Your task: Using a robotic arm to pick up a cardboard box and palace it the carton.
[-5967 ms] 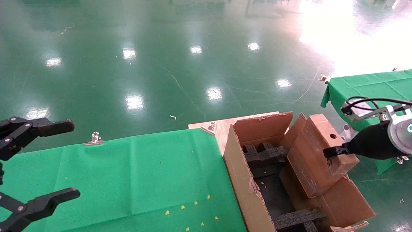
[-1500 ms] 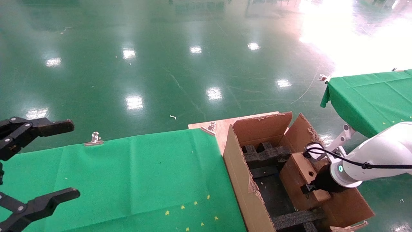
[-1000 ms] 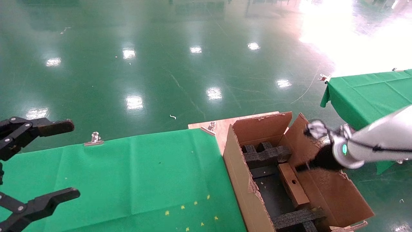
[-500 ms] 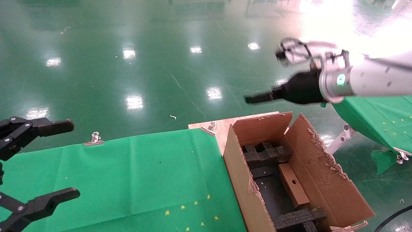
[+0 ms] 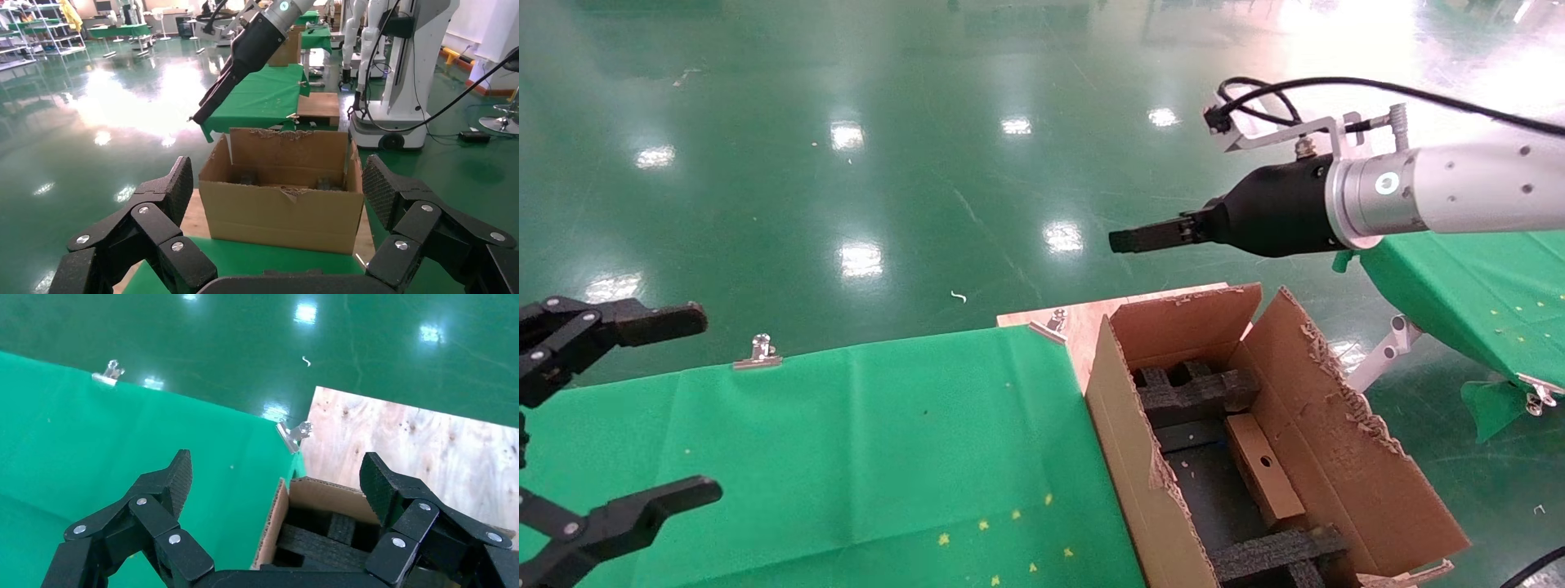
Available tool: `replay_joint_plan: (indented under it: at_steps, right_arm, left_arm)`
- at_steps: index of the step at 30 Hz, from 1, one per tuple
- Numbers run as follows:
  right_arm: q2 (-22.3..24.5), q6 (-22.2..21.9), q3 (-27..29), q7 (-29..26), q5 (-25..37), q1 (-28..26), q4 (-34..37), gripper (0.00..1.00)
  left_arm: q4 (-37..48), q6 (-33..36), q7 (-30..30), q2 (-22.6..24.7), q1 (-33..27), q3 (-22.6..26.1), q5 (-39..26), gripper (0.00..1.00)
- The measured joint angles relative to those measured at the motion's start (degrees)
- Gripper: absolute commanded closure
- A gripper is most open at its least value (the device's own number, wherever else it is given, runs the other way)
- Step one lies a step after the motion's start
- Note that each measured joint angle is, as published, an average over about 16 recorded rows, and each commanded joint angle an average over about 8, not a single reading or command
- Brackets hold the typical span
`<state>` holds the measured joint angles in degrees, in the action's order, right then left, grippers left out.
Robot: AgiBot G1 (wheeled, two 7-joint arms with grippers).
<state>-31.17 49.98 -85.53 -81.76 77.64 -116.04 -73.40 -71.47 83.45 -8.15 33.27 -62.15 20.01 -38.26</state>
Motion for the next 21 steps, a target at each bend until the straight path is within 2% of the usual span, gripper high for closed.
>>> replay_joint_plan:
  at_steps: [6,21]
  right_arm:
    - [-0.3,2.9,5.5,5.6,-2.7,4.4,0.0,0.0]
    - [-1.3,12.1,23.6,24.1,-12.1,18.5,-0.1,0.0]
  left_arm:
    - [0.0,0.0,0.0,0.0,0.0,0.0,0.0,0.0]
    - [0.0,0.0,0.0,0.0,0.0,0.0,0.0,0.0]
